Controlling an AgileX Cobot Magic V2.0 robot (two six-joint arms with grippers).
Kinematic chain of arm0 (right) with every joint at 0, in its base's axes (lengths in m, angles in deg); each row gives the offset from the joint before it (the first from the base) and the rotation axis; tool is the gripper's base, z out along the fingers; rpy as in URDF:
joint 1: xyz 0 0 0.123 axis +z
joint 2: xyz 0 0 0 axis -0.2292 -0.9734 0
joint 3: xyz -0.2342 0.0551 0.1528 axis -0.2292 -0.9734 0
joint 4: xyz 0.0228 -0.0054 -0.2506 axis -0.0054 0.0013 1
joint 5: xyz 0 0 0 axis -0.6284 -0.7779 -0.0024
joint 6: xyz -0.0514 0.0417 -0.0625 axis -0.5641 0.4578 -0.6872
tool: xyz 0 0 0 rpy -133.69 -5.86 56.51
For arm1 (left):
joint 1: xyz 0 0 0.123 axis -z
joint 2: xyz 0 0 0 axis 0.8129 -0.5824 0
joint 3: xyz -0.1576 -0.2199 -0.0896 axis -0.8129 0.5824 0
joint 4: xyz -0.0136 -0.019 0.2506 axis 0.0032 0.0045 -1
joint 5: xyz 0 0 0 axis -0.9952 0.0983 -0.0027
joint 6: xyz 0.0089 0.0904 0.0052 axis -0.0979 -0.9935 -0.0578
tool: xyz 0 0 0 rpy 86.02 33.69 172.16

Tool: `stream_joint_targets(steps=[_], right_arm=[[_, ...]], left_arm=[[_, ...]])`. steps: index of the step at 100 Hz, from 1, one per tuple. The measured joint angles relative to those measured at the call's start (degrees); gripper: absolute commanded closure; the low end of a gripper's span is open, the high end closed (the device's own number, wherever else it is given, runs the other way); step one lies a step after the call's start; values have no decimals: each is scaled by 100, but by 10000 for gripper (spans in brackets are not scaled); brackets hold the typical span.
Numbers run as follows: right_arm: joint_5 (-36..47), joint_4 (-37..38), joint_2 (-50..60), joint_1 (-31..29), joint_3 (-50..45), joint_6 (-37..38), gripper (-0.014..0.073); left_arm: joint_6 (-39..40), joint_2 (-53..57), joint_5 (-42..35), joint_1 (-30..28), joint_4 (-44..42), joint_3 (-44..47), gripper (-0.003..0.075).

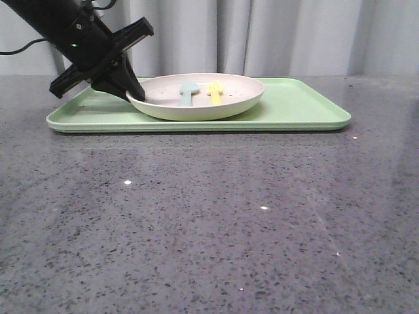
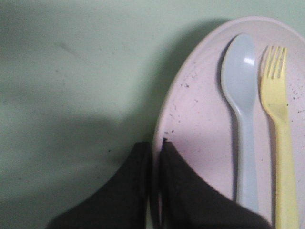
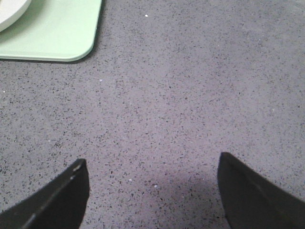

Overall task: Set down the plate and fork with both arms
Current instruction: 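Lower the plate onto the green tray with the left gripper, then open the left gripper and withdraw it from the plate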

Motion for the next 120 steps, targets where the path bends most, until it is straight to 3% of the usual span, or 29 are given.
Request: stream_joint_targets(steps=[20,47,57,120], right_arm=[[0,0,0,0,0,0,33],[0,0,0,0,0,0,33],[0,0,0,0,0,0,33],[-10,0,0,0,0,0,33]], left_arm=[[13,0,0,0,-10,0,718],[13,0,0,0,-29,-12,456],[13,0,0,0,24,-24,402],[26,120,155,-62,56,-32,398]])
